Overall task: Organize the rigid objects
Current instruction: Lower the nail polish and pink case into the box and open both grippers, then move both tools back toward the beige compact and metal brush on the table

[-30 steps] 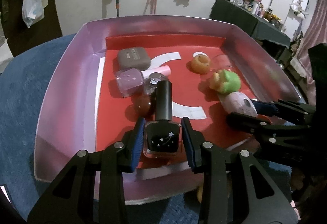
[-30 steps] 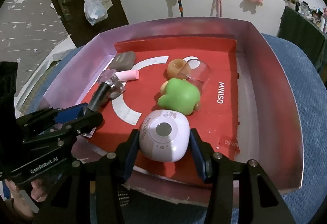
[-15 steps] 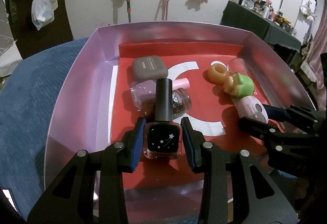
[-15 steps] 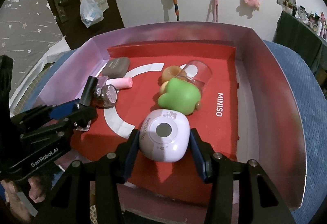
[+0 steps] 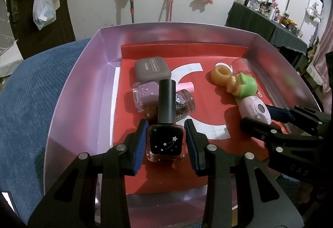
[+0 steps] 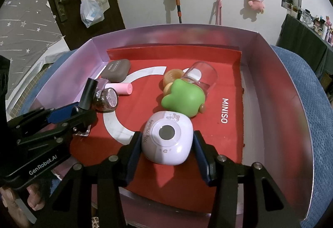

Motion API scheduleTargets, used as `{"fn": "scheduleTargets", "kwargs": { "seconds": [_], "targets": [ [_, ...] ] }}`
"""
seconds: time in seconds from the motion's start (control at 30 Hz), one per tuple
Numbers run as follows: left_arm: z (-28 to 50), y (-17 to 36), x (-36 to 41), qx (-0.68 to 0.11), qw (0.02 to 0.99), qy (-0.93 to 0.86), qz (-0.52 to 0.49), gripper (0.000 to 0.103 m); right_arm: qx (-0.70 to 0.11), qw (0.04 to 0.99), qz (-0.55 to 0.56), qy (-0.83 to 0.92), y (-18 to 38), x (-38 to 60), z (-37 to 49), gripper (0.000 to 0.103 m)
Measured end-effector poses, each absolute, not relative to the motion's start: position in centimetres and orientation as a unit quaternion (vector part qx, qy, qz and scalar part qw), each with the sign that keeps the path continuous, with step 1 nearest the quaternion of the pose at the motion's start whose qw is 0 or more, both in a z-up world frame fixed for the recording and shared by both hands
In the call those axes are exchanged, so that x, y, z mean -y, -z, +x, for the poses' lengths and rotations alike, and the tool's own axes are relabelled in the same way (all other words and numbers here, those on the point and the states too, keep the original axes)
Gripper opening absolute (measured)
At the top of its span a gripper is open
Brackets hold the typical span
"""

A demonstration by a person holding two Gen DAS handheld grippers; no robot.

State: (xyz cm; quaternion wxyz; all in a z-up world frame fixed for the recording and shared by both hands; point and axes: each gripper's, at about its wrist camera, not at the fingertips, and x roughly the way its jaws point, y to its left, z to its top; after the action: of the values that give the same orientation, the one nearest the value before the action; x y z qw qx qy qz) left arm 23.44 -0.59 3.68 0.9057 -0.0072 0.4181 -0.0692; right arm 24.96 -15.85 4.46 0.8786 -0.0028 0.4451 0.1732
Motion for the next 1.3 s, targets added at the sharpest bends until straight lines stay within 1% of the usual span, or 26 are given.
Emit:
{"fn": "scheduleTargets", "kwargs": {
  "seconds": [0.37,0.43,0.5,0.57,0.6,0.67,0.77,0.9,0.97,1.03,1.13,1.2,1.27,1.3],
  "targets": [
    [23.5,-3.5,0.6,-0.421,0.905,0.066,-0.005,0.035,-0.444,0.879,0.007,-0.174,-4.6,16.3,25.0,0.052],
    [23.5,-3.5,0.5,-0.42,0.905,0.062,-0.006,0.04,-0.445,0.879,0.008,-0.174,-4.6,16.3,25.1,0.052],
    [23.3,-3.7,0.3,-0.415,0.908,0.058,-0.01,0.055,-0.445,0.878,0.01,-0.175,-4.6,16.3,25.0,0.052],
    [23.2,-4.0,0.1,-0.411,0.909,0.064,-0.018,0.055,-0.444,0.879,0.013,-0.176,-4.8,16.5,24.9,0.055],
    [23.1,-4.1,0.0,-0.409,0.91,0.065,-0.02,0.056,-0.443,0.879,0.014,-0.176,-4.8,16.5,24.8,0.058],
    [23.0,-4.3,0.1,-0.405,0.912,0.063,-0.019,0.057,-0.44,0.881,0.014,-0.175,-4.9,16.6,24.7,0.059],
    [22.7,-4.5,0.3,-0.403,0.913,0.065,-0.014,0.062,-0.435,0.883,0.017,-0.176,-5.3,16.8,24.4,0.06],
    [22.2,-4.9,0.8,-0.396,0.916,0.063,-0.003,0.07,-0.428,0.886,0.019,-0.177,-5.7,17.0,23.8,0.066],
    [22.0,-5.2,0.9,-0.392,0.918,0.06,0.002,0.073,-0.423,0.888,0.02,-0.177,-6.0,17.2,23.5,0.067],
    [21.6,-5.6,1.0,-0.388,0.92,0.059,0.002,0.074,-0.419,0.89,0.023,-0.177,-6.2,17.4,23.2,0.071],
    [21.2,-5.9,0.9,-0.385,0.921,0.06,-0.001,0.078,-0.411,0.893,0.025,-0.18,-6.7,17.6,22.7,0.074],
    [20.7,-6.2,0.9,-0.38,0.923,0.054,0.001,0.088,-0.405,0.895,0.028,-0.184,-7.1,17.7,22.2,0.078],
    [20.3,-6.4,0.7,-0.376,0.925,0.051,0.0,0.092,-0.399,0.897,0.029,-0.187,-7.4,17.7,21.8,0.081],
    [20.1,-6.6,0.6,-0.374,0.926,0.05,-0.001,0.092,-0.396,0.898,0.03,-0.188,-7.6,17.7,21.6,0.084]
  ]
}}
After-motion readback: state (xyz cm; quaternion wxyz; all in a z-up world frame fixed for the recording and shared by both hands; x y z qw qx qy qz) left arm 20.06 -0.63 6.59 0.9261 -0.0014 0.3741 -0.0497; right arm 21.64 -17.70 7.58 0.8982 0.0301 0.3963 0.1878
